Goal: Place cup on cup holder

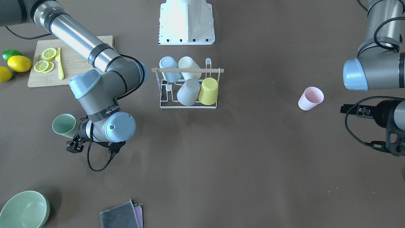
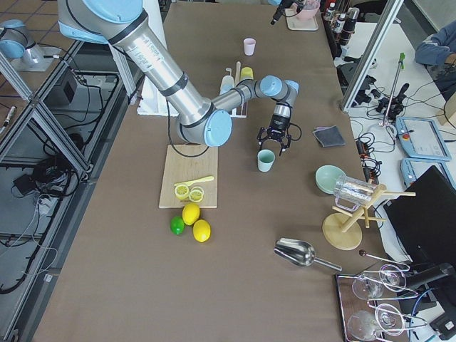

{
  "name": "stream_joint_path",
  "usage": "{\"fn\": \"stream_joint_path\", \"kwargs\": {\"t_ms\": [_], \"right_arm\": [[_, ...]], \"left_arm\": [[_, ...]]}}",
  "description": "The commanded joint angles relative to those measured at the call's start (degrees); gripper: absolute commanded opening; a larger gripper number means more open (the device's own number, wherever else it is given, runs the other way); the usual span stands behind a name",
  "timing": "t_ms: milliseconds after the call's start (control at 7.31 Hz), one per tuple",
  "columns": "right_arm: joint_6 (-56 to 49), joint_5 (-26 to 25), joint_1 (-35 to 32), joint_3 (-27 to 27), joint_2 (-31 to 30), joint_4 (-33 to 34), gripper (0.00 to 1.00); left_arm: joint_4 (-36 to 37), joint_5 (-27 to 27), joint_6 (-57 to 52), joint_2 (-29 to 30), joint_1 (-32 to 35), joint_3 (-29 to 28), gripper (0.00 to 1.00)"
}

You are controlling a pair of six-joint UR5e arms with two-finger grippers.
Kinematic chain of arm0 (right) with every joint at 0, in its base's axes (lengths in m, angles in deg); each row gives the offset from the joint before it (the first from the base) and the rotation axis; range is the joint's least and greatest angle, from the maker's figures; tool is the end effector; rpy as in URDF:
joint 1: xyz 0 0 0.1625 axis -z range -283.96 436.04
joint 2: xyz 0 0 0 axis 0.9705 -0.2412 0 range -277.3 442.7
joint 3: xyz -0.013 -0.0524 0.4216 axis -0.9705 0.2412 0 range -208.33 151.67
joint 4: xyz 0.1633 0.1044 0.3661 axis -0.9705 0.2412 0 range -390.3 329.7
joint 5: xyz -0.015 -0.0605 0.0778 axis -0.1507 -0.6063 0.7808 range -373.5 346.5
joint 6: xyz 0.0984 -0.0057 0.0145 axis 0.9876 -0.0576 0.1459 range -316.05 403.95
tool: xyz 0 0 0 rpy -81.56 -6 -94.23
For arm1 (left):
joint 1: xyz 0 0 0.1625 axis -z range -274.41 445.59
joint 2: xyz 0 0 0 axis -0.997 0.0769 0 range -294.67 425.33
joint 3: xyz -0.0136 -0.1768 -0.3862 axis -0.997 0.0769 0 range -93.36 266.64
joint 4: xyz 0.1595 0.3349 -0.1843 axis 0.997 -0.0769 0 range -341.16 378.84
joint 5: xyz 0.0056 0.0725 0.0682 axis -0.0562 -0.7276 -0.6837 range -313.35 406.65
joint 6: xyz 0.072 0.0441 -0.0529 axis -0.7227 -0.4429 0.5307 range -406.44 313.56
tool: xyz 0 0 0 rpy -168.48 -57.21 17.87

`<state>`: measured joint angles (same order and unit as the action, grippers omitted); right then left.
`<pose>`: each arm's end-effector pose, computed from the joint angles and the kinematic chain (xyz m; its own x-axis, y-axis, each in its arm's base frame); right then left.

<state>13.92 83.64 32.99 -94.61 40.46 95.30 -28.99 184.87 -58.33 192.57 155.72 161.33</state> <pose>-0.4659 -0.6008 0.4052 0.2439 -0.9477 0.2057 0.9679 0.2247 -0.1125 0.1795 -0.6703 0.4512 0.6333 0.1659 -0.7559 -0.4592 0.8668 -0.1944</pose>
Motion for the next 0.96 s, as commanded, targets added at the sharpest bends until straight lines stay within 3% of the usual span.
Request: {"fn": "stream_joint_path", "kwargs": {"t_ms": [0,547,821], "right_arm": [[-0.29,-0.46,0.95,-0.08,-0.56,0.08,1.0],[-0.29,-3.45,1.92,-1.3,-2.22,-0.18,1.0],[-0.29,-3.71,2.44,-3.41,-4.6,-0.36,1.0]], "left_arm": [[-1.38,0.21,0.2,-1.9,-2.52,-0.94,0.98],[-5.08,0.12,5.12,-2.79,-7.9,-1.56,0.98],[-6.56,-0.14,5.64,-2.7,-14.04,-1.91,0.98]]}}
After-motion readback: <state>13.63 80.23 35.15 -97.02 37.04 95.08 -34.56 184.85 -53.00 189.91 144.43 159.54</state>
